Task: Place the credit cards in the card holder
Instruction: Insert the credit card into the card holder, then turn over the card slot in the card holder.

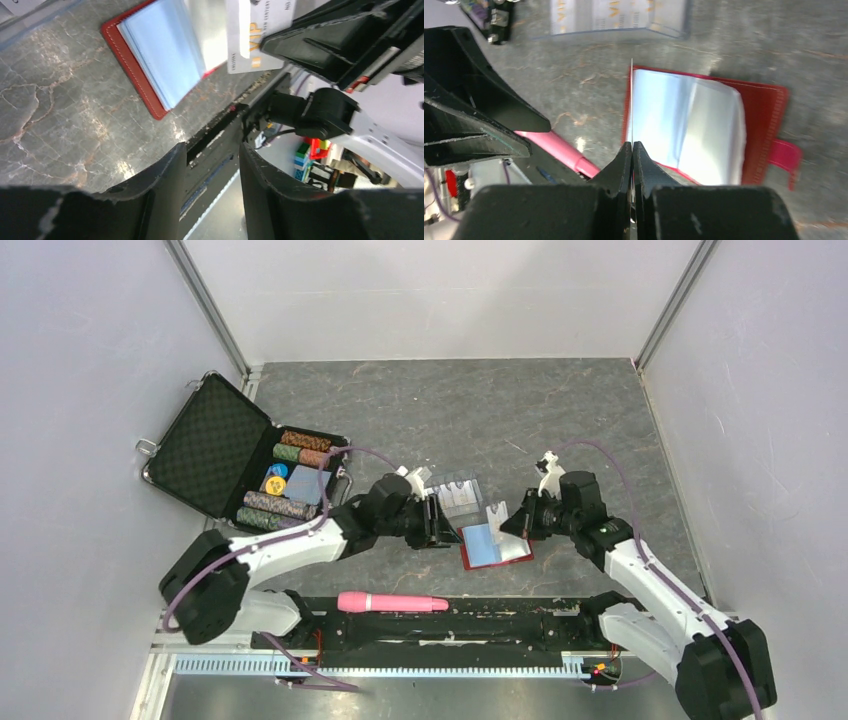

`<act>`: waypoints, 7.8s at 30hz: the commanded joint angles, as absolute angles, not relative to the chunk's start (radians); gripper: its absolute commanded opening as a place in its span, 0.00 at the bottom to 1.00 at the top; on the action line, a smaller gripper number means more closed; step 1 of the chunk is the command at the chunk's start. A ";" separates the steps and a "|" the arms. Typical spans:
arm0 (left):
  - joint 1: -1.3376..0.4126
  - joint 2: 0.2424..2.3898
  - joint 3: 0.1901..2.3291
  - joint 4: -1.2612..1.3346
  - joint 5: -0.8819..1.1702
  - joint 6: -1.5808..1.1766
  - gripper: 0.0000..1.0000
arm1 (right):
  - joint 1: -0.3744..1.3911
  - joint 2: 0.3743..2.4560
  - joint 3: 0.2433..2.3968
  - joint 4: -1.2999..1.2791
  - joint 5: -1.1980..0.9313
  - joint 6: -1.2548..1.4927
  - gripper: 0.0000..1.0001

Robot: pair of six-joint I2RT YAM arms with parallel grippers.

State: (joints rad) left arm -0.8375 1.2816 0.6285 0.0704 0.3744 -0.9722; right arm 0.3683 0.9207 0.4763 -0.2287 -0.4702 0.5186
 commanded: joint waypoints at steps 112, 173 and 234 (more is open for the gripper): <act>-1.022 1.957 1.240 -0.512 0.021 -0.683 0.07 | 0.460 1.312 0.387 0.061 -0.544 0.500 0.42; -0.966 1.780 1.022 0.046 0.342 -0.921 0.47 | 0.501 0.966 0.522 -0.484 -0.133 0.324 0.94; -0.971 1.831 1.070 -0.100 0.284 -0.843 0.48 | 0.494 0.964 0.318 -0.272 -0.278 0.470 0.00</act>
